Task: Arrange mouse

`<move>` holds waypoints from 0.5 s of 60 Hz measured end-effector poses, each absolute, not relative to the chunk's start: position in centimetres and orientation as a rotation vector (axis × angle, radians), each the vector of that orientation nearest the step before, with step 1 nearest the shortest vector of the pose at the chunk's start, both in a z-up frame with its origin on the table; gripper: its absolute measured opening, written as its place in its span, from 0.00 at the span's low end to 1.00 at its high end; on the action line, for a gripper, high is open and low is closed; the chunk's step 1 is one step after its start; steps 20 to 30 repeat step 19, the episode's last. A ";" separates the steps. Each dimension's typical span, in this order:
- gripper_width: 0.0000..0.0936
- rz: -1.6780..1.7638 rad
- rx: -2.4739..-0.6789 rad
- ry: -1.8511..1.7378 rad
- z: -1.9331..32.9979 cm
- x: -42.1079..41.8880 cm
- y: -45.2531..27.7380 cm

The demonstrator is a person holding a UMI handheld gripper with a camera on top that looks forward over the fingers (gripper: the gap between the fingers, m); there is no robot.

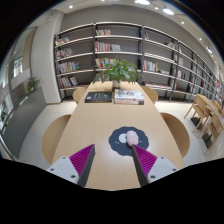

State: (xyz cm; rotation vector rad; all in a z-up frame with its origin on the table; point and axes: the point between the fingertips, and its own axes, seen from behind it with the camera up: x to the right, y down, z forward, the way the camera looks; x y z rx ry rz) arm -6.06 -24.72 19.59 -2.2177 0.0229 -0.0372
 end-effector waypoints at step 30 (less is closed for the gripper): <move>0.78 -0.041 -2.212 0.014 19.6 -6.6 -27.5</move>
